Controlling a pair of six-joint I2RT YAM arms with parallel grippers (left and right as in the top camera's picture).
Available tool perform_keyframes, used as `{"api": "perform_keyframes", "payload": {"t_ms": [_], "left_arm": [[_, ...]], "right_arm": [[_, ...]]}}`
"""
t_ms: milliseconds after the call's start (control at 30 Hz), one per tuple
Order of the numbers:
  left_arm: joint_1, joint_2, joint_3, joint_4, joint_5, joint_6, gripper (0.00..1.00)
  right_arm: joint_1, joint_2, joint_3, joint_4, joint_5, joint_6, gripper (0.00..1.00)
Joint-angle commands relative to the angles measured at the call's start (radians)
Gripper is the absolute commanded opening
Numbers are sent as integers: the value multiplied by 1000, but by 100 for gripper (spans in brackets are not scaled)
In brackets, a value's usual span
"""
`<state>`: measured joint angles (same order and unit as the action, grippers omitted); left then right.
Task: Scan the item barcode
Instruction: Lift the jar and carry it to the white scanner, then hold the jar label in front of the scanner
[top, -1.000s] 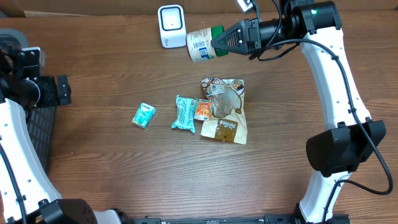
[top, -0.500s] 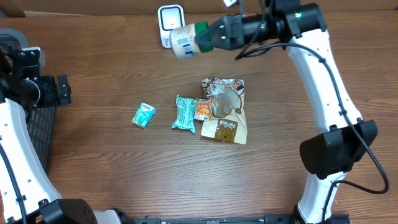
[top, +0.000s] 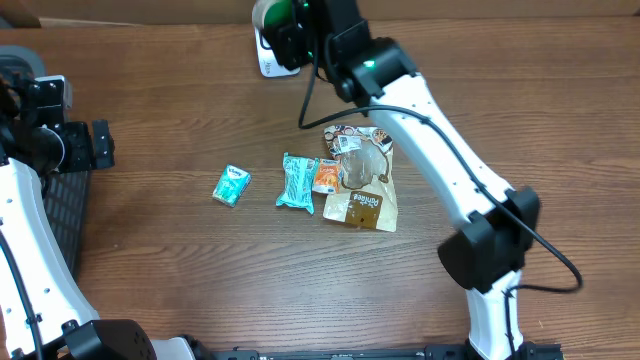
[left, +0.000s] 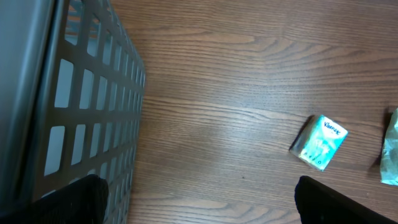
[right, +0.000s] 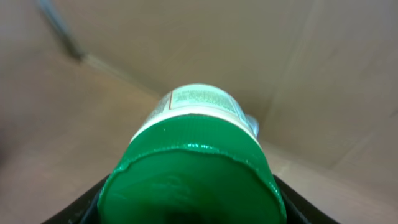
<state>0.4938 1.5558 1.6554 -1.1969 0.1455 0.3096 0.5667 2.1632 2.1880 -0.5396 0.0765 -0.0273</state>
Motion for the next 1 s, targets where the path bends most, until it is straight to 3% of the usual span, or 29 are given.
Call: {"api": "perform_keyframes", "payload": {"t_ms": [0, 133, 333, 633, 967], "left_arm": [[10, -5, 1, 0, 11, -10, 100], [10, -5, 1, 0, 11, -10, 100], [10, -5, 1, 0, 11, -10, 100], [10, -5, 1, 0, 11, -10, 100], [10, -5, 1, 0, 11, -10, 100]], "right_arm": [[-11, 71, 24, 138, 170, -291, 30], [-19, 153, 24, 325, 170, -454, 30], [-34, 285, 24, 575, 151, -506, 30], [-33, 432, 24, 717, 108, -886, 29], [-44, 436, 24, 786, 125, -1029, 29]]}}
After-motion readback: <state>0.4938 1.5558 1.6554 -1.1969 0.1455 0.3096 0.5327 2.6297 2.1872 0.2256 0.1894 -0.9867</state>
